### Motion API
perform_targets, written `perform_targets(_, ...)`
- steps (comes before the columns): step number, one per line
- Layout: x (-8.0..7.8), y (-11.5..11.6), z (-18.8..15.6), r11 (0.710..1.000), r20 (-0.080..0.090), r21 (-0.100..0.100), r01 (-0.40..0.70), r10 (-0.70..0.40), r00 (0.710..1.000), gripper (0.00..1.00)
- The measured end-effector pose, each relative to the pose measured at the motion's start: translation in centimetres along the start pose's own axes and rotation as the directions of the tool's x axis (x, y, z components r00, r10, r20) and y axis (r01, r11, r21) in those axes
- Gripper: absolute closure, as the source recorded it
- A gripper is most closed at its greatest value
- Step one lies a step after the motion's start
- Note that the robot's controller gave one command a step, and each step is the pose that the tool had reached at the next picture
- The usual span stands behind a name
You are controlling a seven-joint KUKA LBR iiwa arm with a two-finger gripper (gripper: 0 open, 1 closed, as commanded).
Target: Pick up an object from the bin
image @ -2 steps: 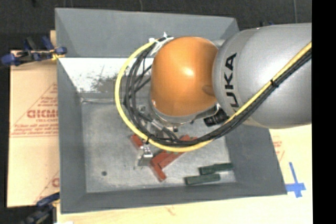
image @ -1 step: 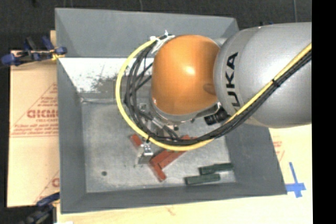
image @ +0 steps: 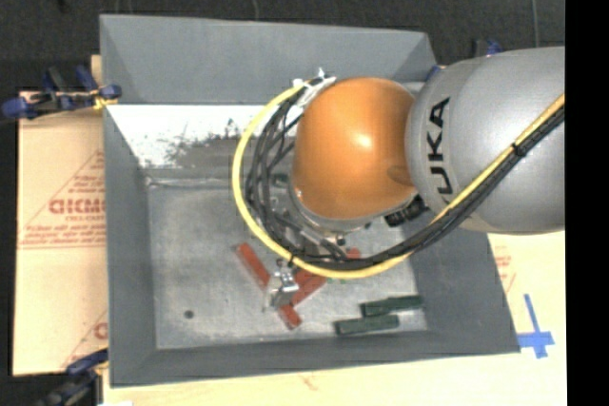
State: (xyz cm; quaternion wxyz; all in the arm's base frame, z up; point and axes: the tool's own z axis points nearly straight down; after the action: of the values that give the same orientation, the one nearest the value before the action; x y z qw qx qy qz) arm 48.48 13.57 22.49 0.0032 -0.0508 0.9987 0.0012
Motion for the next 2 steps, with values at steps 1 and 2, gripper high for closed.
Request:
perform_targets(1, -1.4, -2.8, 6.0, 0.996, 0.003, 0.002, 0.093, -0.093, 0.996, 0.00)
perform_targets(2, -3.8, -7.7, 10.0, 0.995, -0.003, 0.002, 0.097, -0.097, 0.995, 0.00)
